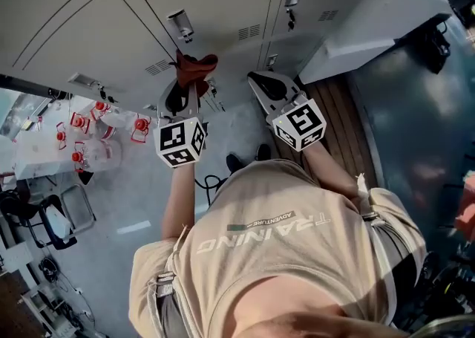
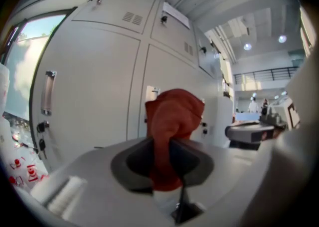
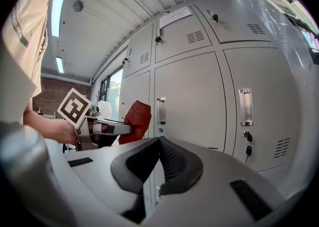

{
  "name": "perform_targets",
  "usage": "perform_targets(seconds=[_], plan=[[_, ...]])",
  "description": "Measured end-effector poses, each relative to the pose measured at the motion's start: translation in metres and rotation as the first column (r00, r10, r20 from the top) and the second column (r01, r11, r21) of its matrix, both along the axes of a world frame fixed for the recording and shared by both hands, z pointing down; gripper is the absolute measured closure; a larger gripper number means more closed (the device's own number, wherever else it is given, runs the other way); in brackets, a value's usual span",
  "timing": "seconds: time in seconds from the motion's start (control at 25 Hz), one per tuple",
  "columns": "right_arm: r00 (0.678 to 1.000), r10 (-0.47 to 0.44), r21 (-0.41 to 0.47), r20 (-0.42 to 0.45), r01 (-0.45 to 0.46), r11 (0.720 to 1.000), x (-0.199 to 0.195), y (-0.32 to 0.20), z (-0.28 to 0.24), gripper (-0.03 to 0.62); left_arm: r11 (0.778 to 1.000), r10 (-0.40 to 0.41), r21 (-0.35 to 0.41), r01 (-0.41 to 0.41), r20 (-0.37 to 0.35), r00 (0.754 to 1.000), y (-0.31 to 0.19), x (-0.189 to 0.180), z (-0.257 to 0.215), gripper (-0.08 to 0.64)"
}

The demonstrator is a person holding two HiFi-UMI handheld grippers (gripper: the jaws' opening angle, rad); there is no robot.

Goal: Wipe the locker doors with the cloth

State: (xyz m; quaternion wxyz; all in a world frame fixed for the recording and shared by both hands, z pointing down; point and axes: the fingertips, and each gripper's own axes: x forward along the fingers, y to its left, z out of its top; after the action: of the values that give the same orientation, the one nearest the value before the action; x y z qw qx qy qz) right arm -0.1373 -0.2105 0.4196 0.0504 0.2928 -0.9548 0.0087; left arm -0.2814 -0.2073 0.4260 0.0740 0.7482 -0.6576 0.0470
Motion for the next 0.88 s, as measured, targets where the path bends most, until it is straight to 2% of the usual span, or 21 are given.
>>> perform_targets(seconds=[0.4, 0.88], plan=[[1.0, 0.006, 0.024, -0.013, -0.006, 1.0, 0.002, 0.001, -0.009, 0.578, 0.999, 0.029, 0.017, -0.029, 0.01, 1.0, 0.003, 0.003, -0.011, 0.477], [0.999, 0.031, -0.004, -0.01, -0.031, 1.0, 0.007, -0.003, 0.001, 0.578, 0.999, 0.042, -0.01, -0.042, 0.001, 0.999, 0.002, 0.004, -0.002, 0.476]])
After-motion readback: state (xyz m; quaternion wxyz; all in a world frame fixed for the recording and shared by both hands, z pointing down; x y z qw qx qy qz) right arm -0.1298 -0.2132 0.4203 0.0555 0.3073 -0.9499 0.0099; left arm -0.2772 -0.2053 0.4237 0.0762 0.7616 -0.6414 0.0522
